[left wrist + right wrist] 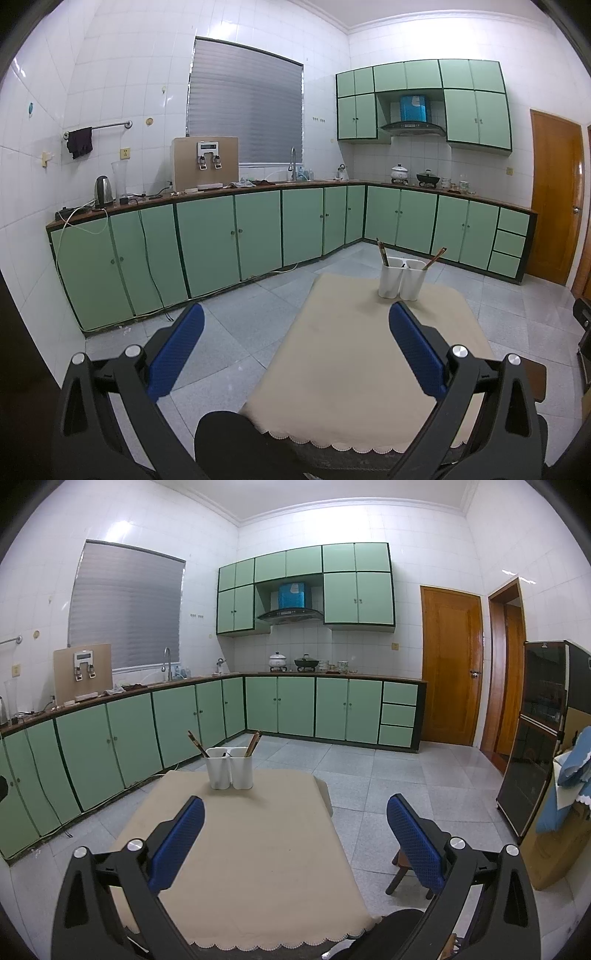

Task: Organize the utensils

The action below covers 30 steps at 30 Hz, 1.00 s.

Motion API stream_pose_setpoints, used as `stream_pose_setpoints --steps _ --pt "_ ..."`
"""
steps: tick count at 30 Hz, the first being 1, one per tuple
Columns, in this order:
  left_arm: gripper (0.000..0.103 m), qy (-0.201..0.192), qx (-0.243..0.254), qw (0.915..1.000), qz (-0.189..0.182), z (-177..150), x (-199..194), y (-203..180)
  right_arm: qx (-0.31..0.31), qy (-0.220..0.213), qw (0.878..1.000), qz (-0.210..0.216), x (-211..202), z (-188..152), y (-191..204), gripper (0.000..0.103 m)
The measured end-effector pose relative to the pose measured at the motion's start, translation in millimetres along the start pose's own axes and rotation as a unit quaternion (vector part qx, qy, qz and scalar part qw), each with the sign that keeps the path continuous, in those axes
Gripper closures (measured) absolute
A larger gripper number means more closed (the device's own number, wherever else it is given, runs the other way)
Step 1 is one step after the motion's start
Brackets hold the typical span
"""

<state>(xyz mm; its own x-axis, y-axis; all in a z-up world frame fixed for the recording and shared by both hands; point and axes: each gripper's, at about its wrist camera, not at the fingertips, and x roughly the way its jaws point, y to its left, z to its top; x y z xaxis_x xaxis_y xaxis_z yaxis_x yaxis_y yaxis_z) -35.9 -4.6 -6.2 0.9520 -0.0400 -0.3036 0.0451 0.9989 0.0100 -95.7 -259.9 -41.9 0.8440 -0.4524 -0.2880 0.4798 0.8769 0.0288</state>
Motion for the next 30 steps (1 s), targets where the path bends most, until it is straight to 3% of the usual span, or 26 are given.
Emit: stream_pose_setpoints --steps 30 --pt "0.006 -0.001 -0.001 1.0 0.0 -1.5 -1.2 -5.3 0.003 0.0 1.0 -0.003 -1.0 -5.1 1.2 0.006"
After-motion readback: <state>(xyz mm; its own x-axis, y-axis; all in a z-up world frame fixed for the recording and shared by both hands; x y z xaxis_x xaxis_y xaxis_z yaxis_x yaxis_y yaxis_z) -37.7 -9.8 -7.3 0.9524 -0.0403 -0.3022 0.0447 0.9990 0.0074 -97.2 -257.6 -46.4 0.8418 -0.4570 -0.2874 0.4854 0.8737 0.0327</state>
